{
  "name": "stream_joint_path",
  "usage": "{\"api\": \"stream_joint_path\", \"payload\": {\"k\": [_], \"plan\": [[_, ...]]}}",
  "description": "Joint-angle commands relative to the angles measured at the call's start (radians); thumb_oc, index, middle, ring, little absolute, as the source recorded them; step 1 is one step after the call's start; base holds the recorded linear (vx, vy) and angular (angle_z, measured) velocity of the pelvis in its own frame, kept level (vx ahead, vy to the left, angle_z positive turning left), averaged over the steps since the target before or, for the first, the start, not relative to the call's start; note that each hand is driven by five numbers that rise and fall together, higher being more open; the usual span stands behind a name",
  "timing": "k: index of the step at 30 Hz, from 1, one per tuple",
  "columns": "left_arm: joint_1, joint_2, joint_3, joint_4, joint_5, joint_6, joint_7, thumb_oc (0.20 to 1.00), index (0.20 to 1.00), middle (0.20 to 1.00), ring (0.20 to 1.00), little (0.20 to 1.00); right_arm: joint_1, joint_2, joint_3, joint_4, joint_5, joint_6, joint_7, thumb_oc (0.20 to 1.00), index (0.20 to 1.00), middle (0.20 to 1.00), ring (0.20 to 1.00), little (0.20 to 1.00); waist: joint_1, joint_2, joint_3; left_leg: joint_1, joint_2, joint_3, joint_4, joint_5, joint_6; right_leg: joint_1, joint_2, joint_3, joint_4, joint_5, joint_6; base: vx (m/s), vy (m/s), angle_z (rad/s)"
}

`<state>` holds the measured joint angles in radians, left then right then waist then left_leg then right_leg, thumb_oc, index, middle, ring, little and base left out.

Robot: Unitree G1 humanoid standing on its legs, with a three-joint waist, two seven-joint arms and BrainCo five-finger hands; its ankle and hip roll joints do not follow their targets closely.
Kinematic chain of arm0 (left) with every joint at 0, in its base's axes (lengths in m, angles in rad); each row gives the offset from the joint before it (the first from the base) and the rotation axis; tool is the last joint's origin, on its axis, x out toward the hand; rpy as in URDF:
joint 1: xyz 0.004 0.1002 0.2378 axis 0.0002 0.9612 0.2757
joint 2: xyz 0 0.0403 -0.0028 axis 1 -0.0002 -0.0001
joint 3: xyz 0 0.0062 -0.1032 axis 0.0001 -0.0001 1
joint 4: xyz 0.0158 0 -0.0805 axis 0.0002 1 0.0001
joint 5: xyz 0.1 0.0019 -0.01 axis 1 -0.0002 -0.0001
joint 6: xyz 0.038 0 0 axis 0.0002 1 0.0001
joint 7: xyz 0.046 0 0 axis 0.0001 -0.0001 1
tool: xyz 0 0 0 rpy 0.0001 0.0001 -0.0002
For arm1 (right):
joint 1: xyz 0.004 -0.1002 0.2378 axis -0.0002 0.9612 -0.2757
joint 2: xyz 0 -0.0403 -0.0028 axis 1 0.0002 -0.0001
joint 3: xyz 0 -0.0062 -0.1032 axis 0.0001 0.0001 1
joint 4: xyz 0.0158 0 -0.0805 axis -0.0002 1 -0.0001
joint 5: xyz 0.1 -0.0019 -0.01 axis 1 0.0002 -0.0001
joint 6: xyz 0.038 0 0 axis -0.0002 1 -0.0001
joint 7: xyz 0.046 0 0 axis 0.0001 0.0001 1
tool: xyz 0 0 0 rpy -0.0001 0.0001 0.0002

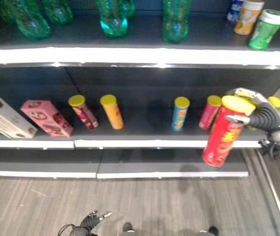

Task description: Put the goods on the table back onto the shelves and tidy them up.

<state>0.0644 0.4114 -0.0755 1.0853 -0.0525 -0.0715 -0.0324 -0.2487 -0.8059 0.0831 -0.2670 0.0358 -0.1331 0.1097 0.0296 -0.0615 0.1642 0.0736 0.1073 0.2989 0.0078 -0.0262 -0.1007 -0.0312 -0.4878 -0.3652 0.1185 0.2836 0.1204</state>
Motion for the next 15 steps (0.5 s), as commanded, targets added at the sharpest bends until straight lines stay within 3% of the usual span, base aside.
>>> {"api": "stream_joint_path", "payload": {"k": [1,2,5,7,9,11,15], "plan": [[-0.022,-0.009,0.001,-0.008,0.029,0.001,0.015,1.0,1.0,1.0,1.0,1.0,-0.07,-0.112,0.015,-0.072,-0.019,-0.038,-0.003,0.2,0.2,0.2,0.2,0.2,-0.011,0.043,0.005,0.011,0.016,-0.052,-0.095,-0.018,0.025,-0.042,0.075,0.08,0.131,-0.178,0.082,0.06,0.138,0.13],[-0.022,-0.009,0.002,-0.008,0.03,0.001,0.015,1.0,1.0,1.0,1.0,1.0,-0.071,-0.112,0.016,-0.071,-0.019,-0.038,-0.003,0.2,0.2,0.2,0.2,0.2,-0.011,0.043,0.003,0.007,0.016,-0.051,-0.095,-0.015,0.025,-0.045,0.076,0.08,0.129,-0.176,0.081,0.07,0.088,0.28],[-0.036,-0.009,-0.005,-0.013,0.016,0.001,0.019,1.0,1.0,1.0,1.0,1.0,-0.121,-0.109,0.087,-0.068,-0.024,-0.031,0.011,0.2,0.2,0.2,0.2,0.2,-0.005,0.042,0.015,0.006,0.021,-0.057,-0.095,-0.014,0.018,-0.055,0.153,0.112,0.069,-0.236,0.074,0.05,-0.014,0.19],[-0.049,-0.008,-0.019,-0.017,0.014,-0.004,0.018,1.0,1.0,1.0,1.0,1.0,-0.164,-0.106,0.142,-0.061,-0.028,-0.036,0.016,0.2,0.2,0.2,0.2,0.2,0.002,0.033,0.022,-0.004,0.02,-0.069,-0.095,-0.014,0.009,-0.047,0.184,0.101,-0.042,-0.245,0.073,0.02,-0.099,0.07],[-0.055,-0.014,-0.019,-0.023,0.006,0.002,0.027,1.0,1.0,1.0,1.0,1.0,-0.194,-0.094,0.188,-0.035,-0.051,-0.028,0.013,0.2,0.2,0.2,0.2,0.2,0.009,0.019,0.02,-0.021,0.016,-0.086,-0.095,-0.001,0.002,-0.02,0.204,0.116,-0.101,-0.235,0.082,0.05,-0.11,0.41],[-0.056,-0.04,-0.026,-0.023,-0.004,0.006,0.033,1.0,1.0,1.0,1.0,1.0,-0.212,-0.074,0.23,-0.029,-0.092,-0.019,0.009,0.2,0.2,0.2,0.2,0.2,0.024,0.013,0.007,-0.035,0.03,-0.092,-0.095,0.011,-0.02,0.015,0.214,0.085,-0.144,-0.225,0.085,0.08,-0.144,0.46],[-0.046,-0.061,-0.038,-0.02,0.003,0.013,0.047,1.0,1.0,1.0,1.0,1.0,-0.228,-0.02,0.282,-0.004,-0.163,-0.007,0.002,0.2,0.2,0.2,0.2,0.2,0.037,0.019,-0.004,-0.041,0.04,-0.11,-0.095,0.024,-0.034,0.062,0.216,0.036,-0.166,-0.235,0.08,0.1,-0.086,0.35]]}}
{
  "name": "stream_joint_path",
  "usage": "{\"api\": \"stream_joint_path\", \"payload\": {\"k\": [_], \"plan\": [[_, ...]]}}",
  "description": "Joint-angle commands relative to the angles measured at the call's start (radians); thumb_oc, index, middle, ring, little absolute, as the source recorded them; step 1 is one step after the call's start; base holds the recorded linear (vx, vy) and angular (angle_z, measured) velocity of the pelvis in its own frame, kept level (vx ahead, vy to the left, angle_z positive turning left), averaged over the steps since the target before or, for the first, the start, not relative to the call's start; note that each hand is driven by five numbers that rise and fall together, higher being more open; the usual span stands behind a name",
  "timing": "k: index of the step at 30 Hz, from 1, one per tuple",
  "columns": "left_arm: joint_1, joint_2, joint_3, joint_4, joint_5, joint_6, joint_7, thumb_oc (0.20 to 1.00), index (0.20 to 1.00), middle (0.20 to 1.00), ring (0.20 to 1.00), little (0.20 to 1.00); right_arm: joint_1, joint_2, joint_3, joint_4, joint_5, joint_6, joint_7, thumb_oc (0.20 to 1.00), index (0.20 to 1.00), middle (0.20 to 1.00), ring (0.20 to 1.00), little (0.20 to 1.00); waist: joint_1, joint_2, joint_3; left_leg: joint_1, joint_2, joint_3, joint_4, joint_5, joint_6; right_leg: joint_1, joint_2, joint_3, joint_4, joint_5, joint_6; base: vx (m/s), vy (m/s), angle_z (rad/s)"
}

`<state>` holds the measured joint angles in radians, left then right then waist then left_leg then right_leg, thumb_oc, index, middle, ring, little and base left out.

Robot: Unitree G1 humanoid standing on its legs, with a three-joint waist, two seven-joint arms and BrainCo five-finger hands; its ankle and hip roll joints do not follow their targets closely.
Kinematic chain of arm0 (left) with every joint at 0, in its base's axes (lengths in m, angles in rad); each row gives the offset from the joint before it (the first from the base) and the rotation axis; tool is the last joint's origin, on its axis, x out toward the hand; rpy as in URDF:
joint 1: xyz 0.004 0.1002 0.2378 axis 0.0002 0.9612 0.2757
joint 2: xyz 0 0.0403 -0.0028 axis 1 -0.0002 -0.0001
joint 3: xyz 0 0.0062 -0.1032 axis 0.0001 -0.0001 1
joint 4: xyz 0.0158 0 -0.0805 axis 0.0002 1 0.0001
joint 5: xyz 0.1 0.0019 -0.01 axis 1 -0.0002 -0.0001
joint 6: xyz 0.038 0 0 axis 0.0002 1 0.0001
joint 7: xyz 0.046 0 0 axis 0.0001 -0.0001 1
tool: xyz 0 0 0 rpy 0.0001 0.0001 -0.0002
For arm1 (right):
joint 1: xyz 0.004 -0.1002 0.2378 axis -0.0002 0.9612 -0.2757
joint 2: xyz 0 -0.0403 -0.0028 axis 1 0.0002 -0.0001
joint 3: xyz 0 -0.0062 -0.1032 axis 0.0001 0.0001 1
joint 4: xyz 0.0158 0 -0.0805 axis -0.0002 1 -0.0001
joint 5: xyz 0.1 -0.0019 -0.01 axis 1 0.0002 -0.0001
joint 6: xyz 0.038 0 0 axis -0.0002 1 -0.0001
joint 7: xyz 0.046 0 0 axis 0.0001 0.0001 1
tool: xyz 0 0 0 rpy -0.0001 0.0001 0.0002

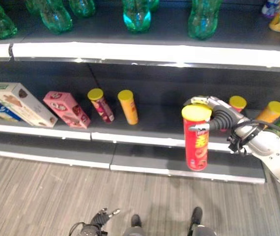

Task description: Put the goods on the table back onto the shelves and tidy them up.

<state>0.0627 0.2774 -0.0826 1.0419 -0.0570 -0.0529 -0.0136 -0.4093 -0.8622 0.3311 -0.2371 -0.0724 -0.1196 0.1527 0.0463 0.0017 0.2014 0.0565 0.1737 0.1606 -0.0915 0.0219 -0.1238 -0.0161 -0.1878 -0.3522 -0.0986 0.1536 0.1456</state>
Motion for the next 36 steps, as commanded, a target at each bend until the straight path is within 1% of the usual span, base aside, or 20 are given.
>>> {"api": "stream_joint_path", "payload": {"k": [1,3,7,9,10,12,13,15,16,17,18,19,20,24,25,26,27,29,31,36], "plan": [[-0.041,0.071,-0.033,0.021,0.009,-0.004,0.034,1.0,1.0,1.0,1.0,1.0,-0.082,0.053,0.052,-0.015,-0.086,-0.02,-0.049,0.2,0.2,0.2,0.2,0.2,0.023,-0.043,-0.041,-0.025,-0.026,0.024,0.004,-0.023,-0.011,0.053,-0.084,0.012,0.05,-0.106,0.054,0.07,-0.048,0.3],[-0.035,0.065,-0.043,0.015,0.006,0.0,0.049,1.0,1.0,1.0,1.0,1.0,-0.114,0.105,0.084,0.042,-0.156,-0.006,-0.091,0.2,0.2,0.2,0.2,0.2,0.038,-0.037,-0.034,-0.03,-0.027,0.016,0.004,-0.017,-0.01,0.06,-0.088,-0.006,0.055,-0.11,0.053,0.07,-0.036,0.44],[-0.03,0.06,-0.055,0.002,0.001,0.002,0.059,1.0,1.0,1.0,1.0,1.0,-0.144,0.141,0.088,0.107,-0.235,0.011,-0.148,0.2,0.2,0.2,0.2,0.2,0.056,-0.026,-0.021,-0.045,-0.031,0.004,0.004,-0.012,-0.009,0.056,-0.094,-0.024,0.06,-0.11,0.055,0.02,-0.013,0.2],[-0.03,0.056,-0.075,-0.016,-0.011,-0.002,0.071,1.0,1.0,1.0,1.0,1.0,-0.174,0.175,0.068,0.162,-0.316,0.032,-0.234,0.2,0.2,0.2,0.2,0.2,0.076,-0.009,0.003,-0.072,-0.038,-0.014,0.004,-0.003,-0.007,0.04,-0.106,-0.042,0.073,-0.11,0.057,-0.03,-0.002,0.24],[-0.031,0.056,-0.075,-0.016,-0.011,-0.002,0.072,1.0,1.0,1.0,1.0,1.0,-0.177,0.176,0.07,0.165,-0.317,0.03,-0.237,0.2,0.2,0.2,0.2,0.2,0.075,-0.009,0.002,-0.074,-0.038,-0.015,0.004,-0.002,-0.007,0.038,-0.106,-0.043,0.074,-0.111,0.057,-0.02,0.011,0.11],[-0.032,0.05,-0.093,-0.028,-0.019,-0.004,0.083,1.0,1.0,1.0,1.0,1.0,-0.203,0.205,0.054,0.209,-0.37,0.042,-0.311,0.2,0.2,0.2,0.2,0.2,0.088,0.01,0.022,-0.097,-0.046,-0.03,0.004,0.007,-0.005,0.025,-0.117,-0.054,0.082,-0.109,0.058,-0.05,0.031,0.22],[-0.04,0.048,-0.112,-0.033,-0.026,-0.007,0.098,1.0,1.0,1.0,1.0,1.0,-0.242,0.23,0.047,0.266,-0.42,0.06,-0.385,0.2,0.2,0.2,0.2,0.2,0.106,0.031,0.041,-0.12,-0.053,-0.046,0.004,0.017,-0.005,0.012,-0.129,-0.071,0.093,-0.109,0.058,-0.07,0.029,0.24],[-0.043,0.045,-0.119,-0.037,-0.029,-0.008,0.101,1.0,1.0,1.0,1.0,1.0,-0.258,0.239,0.048,0.299,-0.44,0.068,-0.417,0.2,0.2,0.2,0.2,0.2,0.109,0.037,0.043,-0.13,-0.058,-0.055,0.004,0.02,-0.004,0.008,-0.133,-0.079,0.097,-0.11,0.059,-0.03,0.013,0.24],[-0.045,0.041,-0.143,-0.053,-0.038,-0.013,0.107,1.0,1.0,1.0,1.0,1.0,-0.278,0.262,0.034,0.348,-0.473,0.082,-0.484,0.2,0.2,0.2,0.2,0.2,0.126,0.058,0.053,-0.144,-0.063,-0.069,0.004,0.022,-0.004,0.006,-0.143,-0.096,0.11,-0.115,0.061,0.0,0.019,0.38],[-0.045,0.041,-0.157,-0.064,-0.039,-0.021,0.114,1.0,1.0,1.0,1.0,1.0,-0.294,0.271,0.029,0.394,-0.479,0.09,-0.521,0.2,0.2,0.2,0.2,0.2,0.135,0.071,0.059,-0.156,-0.068,-0.077,0.004,0.026,-0.003,0.002,-0.15,-0.106,0.115,-0.115,0.063,-0.01,0.023,0.38],[-0.046,0.041,-0.157,-0.064,-0.039,-0.021,0.114,1.0,1.0,1.0,1.0,1.0,-0.297,0.271,0.03,0.398,-0.479,0.089,-0.524,0.2,0.2,0.2,0.2,0.2,0.134,0.07,0.058,-0.16,-0.07,-0.079,0.004,0.03,-0.001,-0.001,-0.151,-0.107,0.114,-0.111,0.062,-0.03,0.031,0.37],[-0.055,0.045,-0.175,-0.081,-0.041,-0.029,0.12,1.0,1.0,1.0,1.0,1.0,-0.332,0.279,0.026,0.46,-0.491,0.099,-0.581,0.2,0.2,0.2,0.2,0.2,0.147,0.089,0.069,-0.173,-0.078,-0.09,0.004,0.032,-0.001,-0.007,-0.16,-0.118,0.127,-0.115,0.064,-0.02,0.021,0.36],[-0.055,0.045,-0.175,-0.081,-0.041,-0.029,0.121,1.0,1.0,1.0,1.0,1.0,-0.334,0.28,0.027,0.463,-0.491,0.098,-0.582,0.2,0.2,0.2,0.2,0.2,0.146,0.089,0.069,-0.174,-0.078,-0.091,0.004,0.032,0.0,-0.008,-0.16,-0.119,0.127,-0.115,0.064,-0.01,0.028,0.33],[-0.073,0.046,-0.21,-0.101,-0.051,-0.041,0.136,1.0,1.0,1.0,1.0,1.0,-0.39,0.277,-0.005,0.537,-0.501,0.116,-0.68,0.2,0.2,0.2,0.2,0.2,0.164,0.123,0.083,-0.202,-0.097,-0.113,0.004,0.039,0.004,-0.025,-0.18,-0.134,0.139,-0.11,0.07,-0.01,0.031,0.18],[-0.085,0.047,-0.227,-0.115,-0.062,-0.048,0.144,1.0,1.0,1.0,1.0,1.0,-0.426,0.27,-0.013,0.575,-0.498,0.126,-0.708,0.2,0.2,0.2,0.2,0.2,0.173,0.137,0.09,-0.218,-0.102,-0.12,0.004,0.046,0.004,-0.033,-0.188,-0.139,0.143,-0.108,0.072,-0.01,0.025,0.2],[-0.087,0.047,-0.227,-0.114,-0.062,-0.048,0.144,1.0,1.0,1.0,1.0,1.0,-0.43,0.269,-0.012,0.579,-0.496,0.124,-0.71,0.2,0.2,0.2,0.2,0.2,0.173,0.138,0.09,-0.219,-0.103,-0.12,0.004,0.046,0.004,-0.035,-0.188,-0.14,0.144,-0.108,0.072,-0.01,0.034,0.23],[-0.097,0.047,-0.242,-0.128,-0.07,-0.055,0.148,1.0,1.0,1.0,1.0,1.0,-0.464,0.257,-0.018,0.624,-0.494,0.138,-0.741,0.2,0.2,0.2,0.2,0.2,0.18,0.149,0.093,-0.229,-0.11,-0.128,0.004,0.047,0.006,-0.04,-0.195,-0.146,0.145,-0.106,0.074,0.0,0.02,0.21],[-0.104,0.049,-0.251,-0.136,-0.07,-0.058,0.148,1.0,1.0,1.0,1.0,1.0,-0.485,0.246,-0.015,0.651,-0.491,0.144,-0.754,0.2,0.2,0.2,0.2,0.2,0.184,0.156,0.096,-0.239,-0.114,-0.134,0.004,0.049,0.007,-0.043,-0.197,-0.15,0.145,-0.106,0.075,0.0,0.012,0.22],[-0.11,0.051,-0.265,-0.147,-0.072,-0.064,0.149,1.0,1.0,1.0,1.0,1.0,-0.512,0.204,-0.027,0.674,-0.503,0.159,-0.783,0.2,0.2,0.2,0.2,0.2,0.189,0.171,0.105,-0.26,-0.123,-0.146,0.004,0.055,0.008,-0.051,-0.205,-0.161,0.147,-0.102,0.079,-0.01,0.007,0.15],[-0.114,0.056,-0.27,-0.144,-0.061,-0.063,0.148,1.0,1.0,1.0,1.0,1.0,-0.533,0.163,-0.029,0.698,-0.516,0.176,-0.806,0.2,0.2,0.2,0.2,0.2,0.195,0.184,0.106,-0.283,-0.133,-0.153,0.004,0.059,0.007,-0.063,-0.211,-0.167,0.145,-0.099,0.083,0.01,0.01,0.09]]}}
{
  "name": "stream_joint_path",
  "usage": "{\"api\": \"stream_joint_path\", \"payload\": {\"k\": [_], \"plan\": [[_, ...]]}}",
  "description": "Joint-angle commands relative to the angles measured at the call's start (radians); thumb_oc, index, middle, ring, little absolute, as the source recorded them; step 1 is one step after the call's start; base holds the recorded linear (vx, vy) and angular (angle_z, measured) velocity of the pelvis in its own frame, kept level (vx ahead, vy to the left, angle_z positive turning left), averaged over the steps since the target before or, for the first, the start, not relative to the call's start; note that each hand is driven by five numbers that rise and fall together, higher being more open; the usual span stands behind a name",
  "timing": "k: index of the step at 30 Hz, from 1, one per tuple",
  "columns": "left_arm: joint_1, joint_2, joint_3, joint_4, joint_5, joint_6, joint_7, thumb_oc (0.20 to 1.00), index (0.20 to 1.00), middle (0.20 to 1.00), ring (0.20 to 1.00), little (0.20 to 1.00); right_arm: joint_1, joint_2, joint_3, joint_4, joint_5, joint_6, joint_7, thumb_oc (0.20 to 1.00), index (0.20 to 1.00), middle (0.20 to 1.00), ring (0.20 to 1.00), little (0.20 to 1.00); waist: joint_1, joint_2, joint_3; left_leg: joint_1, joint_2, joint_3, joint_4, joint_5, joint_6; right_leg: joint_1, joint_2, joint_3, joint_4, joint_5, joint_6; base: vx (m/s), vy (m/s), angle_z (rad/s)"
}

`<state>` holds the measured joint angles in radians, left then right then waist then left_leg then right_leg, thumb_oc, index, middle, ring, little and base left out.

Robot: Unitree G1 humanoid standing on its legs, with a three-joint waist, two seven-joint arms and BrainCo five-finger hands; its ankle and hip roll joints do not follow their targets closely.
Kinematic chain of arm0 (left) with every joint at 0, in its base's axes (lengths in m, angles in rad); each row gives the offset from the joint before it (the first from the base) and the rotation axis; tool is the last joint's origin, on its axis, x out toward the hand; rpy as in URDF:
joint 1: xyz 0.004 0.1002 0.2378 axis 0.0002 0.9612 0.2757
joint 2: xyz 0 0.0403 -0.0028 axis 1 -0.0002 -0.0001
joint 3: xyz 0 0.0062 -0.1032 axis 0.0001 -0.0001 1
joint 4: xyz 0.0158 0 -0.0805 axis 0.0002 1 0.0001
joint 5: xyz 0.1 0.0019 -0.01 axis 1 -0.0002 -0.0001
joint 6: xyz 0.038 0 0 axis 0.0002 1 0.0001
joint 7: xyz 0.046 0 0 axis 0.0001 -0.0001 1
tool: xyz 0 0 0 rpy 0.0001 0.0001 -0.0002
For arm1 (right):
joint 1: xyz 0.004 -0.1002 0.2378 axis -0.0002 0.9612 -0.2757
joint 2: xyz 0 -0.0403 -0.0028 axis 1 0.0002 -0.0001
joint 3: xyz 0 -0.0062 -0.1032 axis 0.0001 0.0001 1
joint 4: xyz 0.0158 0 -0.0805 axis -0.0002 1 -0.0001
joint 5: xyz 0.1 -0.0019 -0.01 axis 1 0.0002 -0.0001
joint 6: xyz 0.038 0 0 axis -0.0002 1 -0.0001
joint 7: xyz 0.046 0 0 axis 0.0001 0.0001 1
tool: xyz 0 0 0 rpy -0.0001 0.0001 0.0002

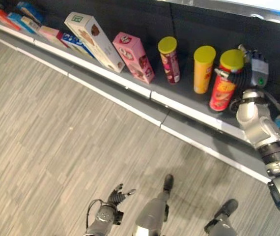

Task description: Put the goods on the table back onto the shelves and tidy them up.

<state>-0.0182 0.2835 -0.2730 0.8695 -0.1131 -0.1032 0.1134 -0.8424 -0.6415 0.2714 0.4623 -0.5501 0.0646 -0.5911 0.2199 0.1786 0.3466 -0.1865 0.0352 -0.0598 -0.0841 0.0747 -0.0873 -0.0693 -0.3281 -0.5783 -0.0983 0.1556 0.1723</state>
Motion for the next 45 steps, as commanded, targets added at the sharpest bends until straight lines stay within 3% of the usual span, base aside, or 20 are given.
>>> {"api": "stream_joint_path", "payload": {"k": [1,10,14,15,22,24,45], "plan": [[-0.033,0.049,-0.081,0.03,-0.003,-0.013,0.02,1.0,1.0,1.0,1.0,1.0,-0.101,-0.066,0.032,0.006,-0.043,-0.004,-0.065,0.2,0.2,0.2,0.2,0.2,0.022,0.009,-0.042,-0.044,0.003,0.066,-0.003,0.006,-0.029,-0.014,-0.073,0.06,0.146,-0.101,0.057,0.03,0.029,0.07],[-0.03,0.042,-0.079,0.005,-0.001,-0.018,0.021,1.0,1.0,1.0,1.0,1.0,-0.042,-0.093,0.006,0.037,-0.063,0.029,-0.095,0.2,0.2,0.2,0.2,0.2,0.004,0.03,-0.037,-0.046,-0.008,0.057,-0.003,-0.018,-0.028,-0.018,-0.086,0.075,0.158,-0.119,0.072,0.02,0.003,0.03],[-0.031,0.042,-0.081,-0.004,-0.001,-0.019,0.022,1.0,1.0,1.0,1.0,1.0,-0.022,-0.093,0.004,0.037,-0.067,0.035,-0.094,0.2,0.2,0.2,0.2,0.2,-0.001,0.035,-0.028,-0.055,-0.012,0.06,-0.003,0.001,-0.021,-0.032,-0.094,0.067,0.165,-0.101,0.063,-0.02,0.01,0.0],[-0.034,0.041,-0.085,-0.004,-0.001,-0.019,0.023,1.0,1.0,1.0,1.0,1.0,-0.019,-0.093,0.005,0.045,-0.064,0.037,-0.095,0.2,0.2,0.2,0.2,0.2,-0.006,0.032,-0.031,-0.048,-0.009,0.058,-0.003,-0.017,-0.028,-0.027,-0.09,0.083,0.166,-0.12,0.073,0.0,0.0,0.0],[-0.027,0.045,-0.09,-0.009,0.007,-0.022,0.02,1.0,1.0,1.0,1.0,1.0,-0.011,-0.114,-0.009,0.077,-0.052,0.044,-0.113,0.2,0.2,0.2,0.2,0.2,-0.011,0.037,-0.023,-0.059,-0.012,0.058,-0.003,0.002,-0.023,-0.038,-0.097,0.069,0.171,-0.103,0.064,0.0,-0.002,0.0],[-0.022,0.047,-0.087,-0.006,0.008,-0.023,0.02,1.0,1.0,1.0,1.0,1.0,-0.009,-0.119,-0.009,0.083,-0.05,0.045,-0.118,0.2,0.2,0.2,0.2,0.2,-0.013,0.034,-0.028,-0.049,-0.008,0.055,-0.003,-0.019,-0.03,-0.029,-0.093,0.081,0.172,-0.125,0.075,0.08,-0.05,0.01],[-0.026,0.057,-0.093,-0.003,0.015,-0.026,0.024,1.0,1.0,1.0,1.0,1.0,-0.042,-0.145,-0.001,0.116,-0.018,0.047,-0.128,0.2,0.2,0.2,0.2,0.2,-0.009,0.034,-0.035,-0.055,-0.015,0.049,-0.003,-0.02,-0.029,-0.026,-0.097,0.067,0.162,-0.114,0.08,0.0,0.0,0.0]]}}
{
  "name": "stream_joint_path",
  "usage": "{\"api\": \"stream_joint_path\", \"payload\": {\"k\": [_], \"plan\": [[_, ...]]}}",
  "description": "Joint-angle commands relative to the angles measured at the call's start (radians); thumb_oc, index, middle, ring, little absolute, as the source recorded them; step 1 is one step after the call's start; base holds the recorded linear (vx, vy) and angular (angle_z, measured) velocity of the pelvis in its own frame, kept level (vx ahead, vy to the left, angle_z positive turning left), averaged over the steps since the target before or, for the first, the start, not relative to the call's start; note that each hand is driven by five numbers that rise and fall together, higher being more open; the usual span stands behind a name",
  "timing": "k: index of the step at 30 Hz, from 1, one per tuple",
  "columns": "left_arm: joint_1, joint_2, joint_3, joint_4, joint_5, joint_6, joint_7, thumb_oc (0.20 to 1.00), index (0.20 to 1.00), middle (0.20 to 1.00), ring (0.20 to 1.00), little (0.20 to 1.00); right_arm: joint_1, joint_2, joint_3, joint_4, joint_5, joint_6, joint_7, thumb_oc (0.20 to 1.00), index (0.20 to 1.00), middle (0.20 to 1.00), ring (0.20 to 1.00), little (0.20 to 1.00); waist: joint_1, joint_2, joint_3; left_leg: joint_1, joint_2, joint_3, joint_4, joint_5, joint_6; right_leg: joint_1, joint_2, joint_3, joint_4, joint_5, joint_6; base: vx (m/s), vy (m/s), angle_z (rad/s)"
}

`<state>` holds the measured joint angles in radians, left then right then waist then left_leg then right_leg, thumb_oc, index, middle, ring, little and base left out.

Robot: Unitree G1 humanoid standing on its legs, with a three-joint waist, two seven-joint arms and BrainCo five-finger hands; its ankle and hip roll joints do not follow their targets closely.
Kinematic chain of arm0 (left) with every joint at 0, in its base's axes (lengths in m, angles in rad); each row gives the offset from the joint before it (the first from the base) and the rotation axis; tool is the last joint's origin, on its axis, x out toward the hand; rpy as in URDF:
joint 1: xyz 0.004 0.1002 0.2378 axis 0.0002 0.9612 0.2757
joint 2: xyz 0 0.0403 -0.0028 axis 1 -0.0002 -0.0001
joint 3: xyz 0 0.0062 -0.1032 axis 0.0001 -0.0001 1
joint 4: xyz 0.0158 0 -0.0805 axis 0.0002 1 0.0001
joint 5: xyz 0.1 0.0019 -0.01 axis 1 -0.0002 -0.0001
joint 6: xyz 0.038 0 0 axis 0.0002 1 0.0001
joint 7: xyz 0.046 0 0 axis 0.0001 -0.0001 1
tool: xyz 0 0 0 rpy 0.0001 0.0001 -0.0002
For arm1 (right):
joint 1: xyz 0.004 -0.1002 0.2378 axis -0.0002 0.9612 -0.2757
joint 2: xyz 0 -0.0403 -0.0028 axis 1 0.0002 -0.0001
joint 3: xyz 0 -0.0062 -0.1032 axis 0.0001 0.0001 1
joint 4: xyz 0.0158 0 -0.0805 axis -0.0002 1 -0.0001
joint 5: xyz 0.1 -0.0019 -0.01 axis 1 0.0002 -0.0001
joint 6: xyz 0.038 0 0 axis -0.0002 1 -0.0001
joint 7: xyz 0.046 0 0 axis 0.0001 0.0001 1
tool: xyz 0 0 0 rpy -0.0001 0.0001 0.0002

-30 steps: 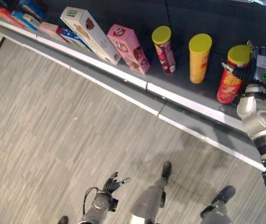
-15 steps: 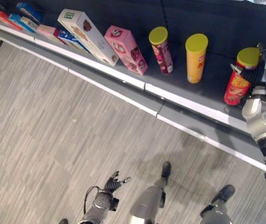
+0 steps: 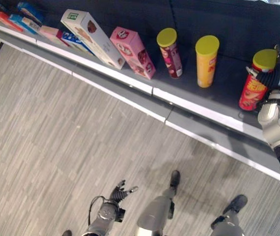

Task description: Put the goods on the table back onto the shelves and tidy them up.

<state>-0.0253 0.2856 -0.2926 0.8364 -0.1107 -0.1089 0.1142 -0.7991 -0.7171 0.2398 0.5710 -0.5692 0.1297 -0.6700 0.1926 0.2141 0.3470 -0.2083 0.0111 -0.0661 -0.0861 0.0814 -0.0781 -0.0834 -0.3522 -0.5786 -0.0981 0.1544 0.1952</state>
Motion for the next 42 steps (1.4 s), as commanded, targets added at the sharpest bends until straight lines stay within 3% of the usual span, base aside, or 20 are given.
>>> {"api": "stream_joint_path", "payload": {"k": [1,42], "plan": [[-0.02,0.055,-0.074,0.03,0.013,-0.02,0.025,1.0,1.0,1.0,1.0,1.0,-0.086,-0.07,0.031,0.009,0.004,-0.018,-0.05,0.2,0.2,0.2,0.2,0.2,0.018,-0.002,-0.035,-0.034,0.009,0.055,-0.001,-0.026,-0.039,-0.012,-0.073,0.068,0.162,-0.112,0.058,0.0,0.0,0.0],[-0.03,0.061,-0.091,0.024,0.006,-0.021,0.043,1.0,1.0,1.0,1.0,1.0,-0.167,-0.049,0.072,0.04,0.046,-0.023,-0.077,0.2,0.2,0.2,0.2,0.2,0.032,-0.017,-0.032,-0.033,0.009,0.058,-0.001,-0.028,-0.037,-0.02,-0.071,0.073,0.165,-0.113,0.058,0.0,0.0,0.0]]}}
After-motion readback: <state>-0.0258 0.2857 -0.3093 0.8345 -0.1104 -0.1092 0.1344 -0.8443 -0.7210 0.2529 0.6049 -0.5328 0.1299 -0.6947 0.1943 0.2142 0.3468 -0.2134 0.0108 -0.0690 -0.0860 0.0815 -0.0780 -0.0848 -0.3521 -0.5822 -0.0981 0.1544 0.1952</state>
